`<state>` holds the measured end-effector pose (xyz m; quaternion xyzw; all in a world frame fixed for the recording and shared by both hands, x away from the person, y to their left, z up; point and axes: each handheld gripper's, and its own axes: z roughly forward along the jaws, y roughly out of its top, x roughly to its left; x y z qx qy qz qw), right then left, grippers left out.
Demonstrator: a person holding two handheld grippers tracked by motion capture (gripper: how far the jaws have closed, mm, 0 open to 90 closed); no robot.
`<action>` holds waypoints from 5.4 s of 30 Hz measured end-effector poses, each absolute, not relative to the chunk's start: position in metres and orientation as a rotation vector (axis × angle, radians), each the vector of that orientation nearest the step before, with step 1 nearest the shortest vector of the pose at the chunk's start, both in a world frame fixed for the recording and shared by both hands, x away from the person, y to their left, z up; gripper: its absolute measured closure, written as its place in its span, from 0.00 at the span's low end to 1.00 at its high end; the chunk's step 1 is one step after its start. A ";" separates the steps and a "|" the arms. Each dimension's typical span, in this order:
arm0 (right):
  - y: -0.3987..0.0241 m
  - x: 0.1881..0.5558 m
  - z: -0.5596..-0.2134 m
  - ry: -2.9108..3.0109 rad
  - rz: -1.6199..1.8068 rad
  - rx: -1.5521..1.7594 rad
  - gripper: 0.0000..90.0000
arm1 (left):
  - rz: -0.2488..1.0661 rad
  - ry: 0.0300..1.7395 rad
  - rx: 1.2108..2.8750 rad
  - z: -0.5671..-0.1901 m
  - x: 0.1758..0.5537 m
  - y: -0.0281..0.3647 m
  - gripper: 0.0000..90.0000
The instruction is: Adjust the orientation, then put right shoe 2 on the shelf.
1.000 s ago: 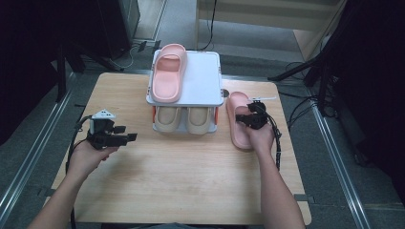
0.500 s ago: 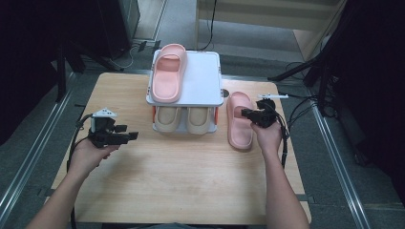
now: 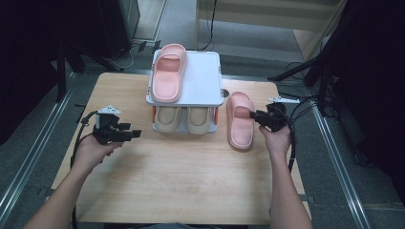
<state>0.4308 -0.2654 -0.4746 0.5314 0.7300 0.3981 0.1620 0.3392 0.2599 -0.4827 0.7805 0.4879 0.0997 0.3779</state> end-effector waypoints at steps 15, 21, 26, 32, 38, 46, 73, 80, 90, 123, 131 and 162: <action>-0.263 0.448 -0.508 2.105 1.066 1.646 0.62 | 0.278 1.259 1.985 -0.484 0.335 0.262 0.43; -0.261 0.454 -0.510 2.088 1.055 1.680 0.62 | 0.278 1.264 1.995 -0.486 0.330 0.264 0.43; -0.262 0.458 -0.512 2.069 1.058 1.685 0.62 | 0.280 1.277 1.986 -0.486 0.326 0.268 0.43; -0.264 0.462 -0.515 2.055 1.059 1.709 0.64 | 0.294 1.291 1.975 -0.487 0.323 0.270 0.43; -0.265 0.466 -0.517 2.053 1.044 1.721 0.67 | 0.312 1.290 1.971 -0.487 0.319 0.272 0.43; -0.266 0.471 -0.518 2.032 1.053 1.757 0.73 | 0.319 1.311 1.964 -0.487 0.314 0.277 0.43; -0.263 0.464 -0.491 1.984 1.018 1.728 0.92 | 0.282 1.301 1.977 -0.490 0.311 0.272 0.43; -0.260 0.458 -0.476 1.982 1.053 1.725 0.92 | 0.273 1.296 1.982 -0.491 0.312 0.272 0.43; -0.262 0.462 -0.451 2.025 0.959 1.656 0.92 | 0.257 1.289 1.985 -0.491 0.312 0.270 0.43; -0.249 0.485 -0.332 1.977 0.894 1.666 0.91 | 0.206 1.287 1.999 -0.497 0.316 0.263 0.43; -0.214 0.500 -0.314 2.006 0.886 1.611 0.91 | 0.216 1.260 2.022 -0.497 0.316 0.258 0.43; -0.093 0.541 -0.333 2.065 0.782 1.556 0.89 | 0.197 1.235 2.001 -0.493 0.315 0.262 0.46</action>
